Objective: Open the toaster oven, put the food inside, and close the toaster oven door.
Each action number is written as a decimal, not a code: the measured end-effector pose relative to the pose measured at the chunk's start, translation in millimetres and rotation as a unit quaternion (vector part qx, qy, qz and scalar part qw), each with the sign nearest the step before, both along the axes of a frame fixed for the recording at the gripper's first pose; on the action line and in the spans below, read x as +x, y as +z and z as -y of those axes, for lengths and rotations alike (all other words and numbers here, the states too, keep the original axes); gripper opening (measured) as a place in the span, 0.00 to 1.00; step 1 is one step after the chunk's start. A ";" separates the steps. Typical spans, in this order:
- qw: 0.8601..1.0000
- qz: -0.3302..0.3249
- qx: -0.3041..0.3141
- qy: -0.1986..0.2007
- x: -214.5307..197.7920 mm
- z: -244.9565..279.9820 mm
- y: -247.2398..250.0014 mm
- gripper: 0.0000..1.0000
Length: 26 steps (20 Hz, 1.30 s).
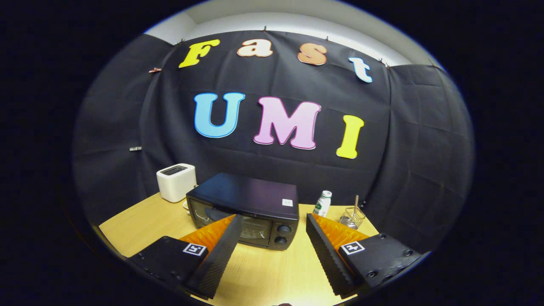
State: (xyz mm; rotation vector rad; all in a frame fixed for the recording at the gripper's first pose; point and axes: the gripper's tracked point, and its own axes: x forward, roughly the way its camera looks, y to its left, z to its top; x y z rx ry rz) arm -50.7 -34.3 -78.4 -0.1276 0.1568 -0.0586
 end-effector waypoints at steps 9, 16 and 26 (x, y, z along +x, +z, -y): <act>0.997 0.026 0.017 -0.072 -13.8 58.8 27.2 0.98; 0.997 0.041 0.021 -0.064 -14.2 48.9 40.5 0.98; 0.997 0.036 0.021 -0.066 -10.4 47.5 37.6 0.98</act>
